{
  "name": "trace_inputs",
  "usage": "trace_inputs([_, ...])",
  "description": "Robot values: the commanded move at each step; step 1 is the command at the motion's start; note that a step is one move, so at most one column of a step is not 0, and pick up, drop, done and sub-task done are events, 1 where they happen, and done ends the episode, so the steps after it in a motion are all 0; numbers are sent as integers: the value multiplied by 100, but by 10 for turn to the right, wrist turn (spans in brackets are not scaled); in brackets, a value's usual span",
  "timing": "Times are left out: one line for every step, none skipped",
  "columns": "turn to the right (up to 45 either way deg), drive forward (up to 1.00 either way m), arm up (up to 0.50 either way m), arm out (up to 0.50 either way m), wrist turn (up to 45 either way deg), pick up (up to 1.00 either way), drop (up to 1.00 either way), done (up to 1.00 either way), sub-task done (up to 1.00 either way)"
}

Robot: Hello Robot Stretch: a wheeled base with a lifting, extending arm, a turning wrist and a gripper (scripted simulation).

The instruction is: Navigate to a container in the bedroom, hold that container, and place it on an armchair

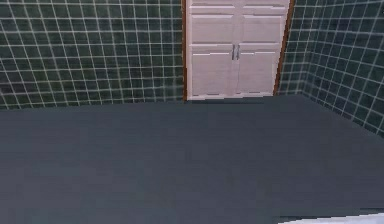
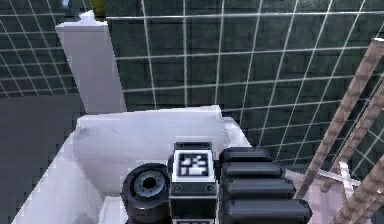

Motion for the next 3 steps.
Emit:
trace_inputs([450,0,0,0,0,0,0,0,0])
trace_inputs([450,0,0,0,0,0,0,0,0])
trace_inputs([450,0,0,0,0,0,0,0,0])
